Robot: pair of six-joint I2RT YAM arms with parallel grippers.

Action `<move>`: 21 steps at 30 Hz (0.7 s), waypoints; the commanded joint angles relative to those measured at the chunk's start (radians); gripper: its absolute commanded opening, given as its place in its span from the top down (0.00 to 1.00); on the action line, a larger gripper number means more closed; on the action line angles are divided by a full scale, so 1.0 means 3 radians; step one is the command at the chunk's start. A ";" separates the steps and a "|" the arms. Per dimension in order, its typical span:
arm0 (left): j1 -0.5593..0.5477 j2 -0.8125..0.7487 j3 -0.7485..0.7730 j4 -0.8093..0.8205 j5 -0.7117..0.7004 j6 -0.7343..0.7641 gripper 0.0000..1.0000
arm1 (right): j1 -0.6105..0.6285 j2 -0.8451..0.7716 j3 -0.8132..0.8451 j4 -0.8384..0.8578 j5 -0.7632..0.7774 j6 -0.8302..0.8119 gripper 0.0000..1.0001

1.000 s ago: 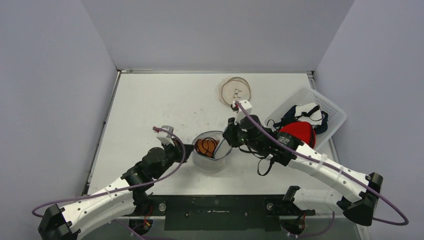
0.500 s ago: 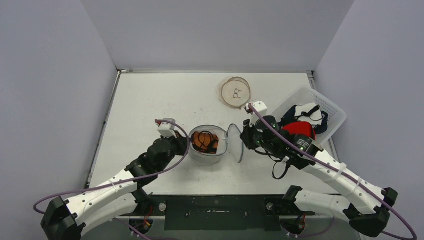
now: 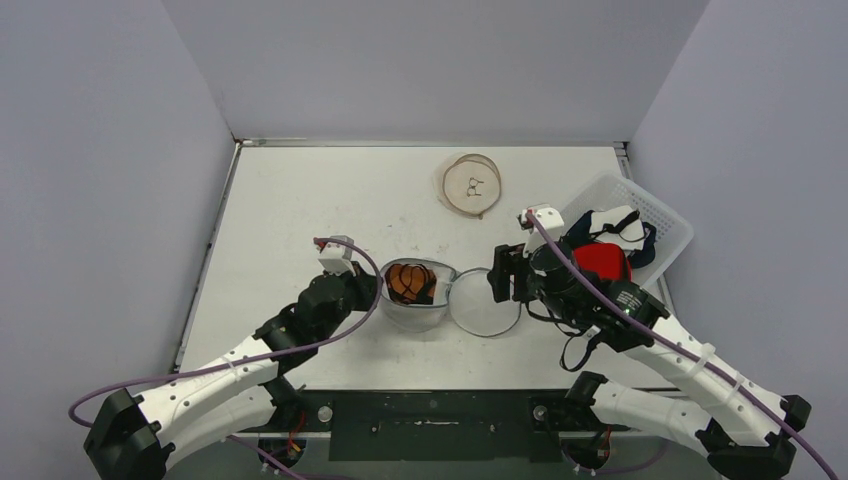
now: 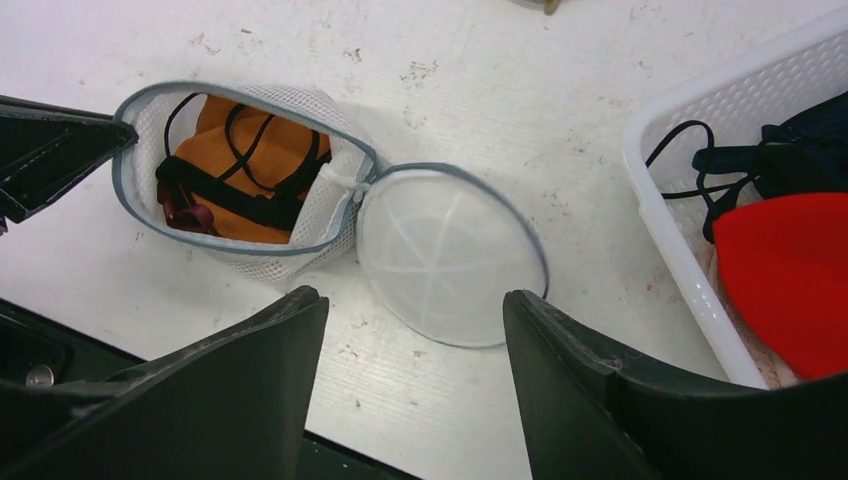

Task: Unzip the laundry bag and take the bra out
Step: Open the laundry bag at the center of the board, then pick up the bra from the laundry bag.

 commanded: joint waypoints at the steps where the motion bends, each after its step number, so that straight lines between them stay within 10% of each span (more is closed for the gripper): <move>1: 0.0011 0.0004 0.0101 0.0169 0.0148 0.0027 1.00 | -0.0014 -0.0171 0.0088 0.0056 0.0235 0.0101 0.32; 11: 0.0011 -0.0055 0.0044 0.0014 0.0148 -0.0128 1.00 | 0.0010 -0.0067 -0.0864 0.1409 -0.0546 0.0433 0.30; 21: 0.0056 -0.0168 0.0057 -0.0351 0.0128 -0.0280 0.78 | 0.0024 0.0525 -0.1739 0.3018 -0.0641 0.1195 0.27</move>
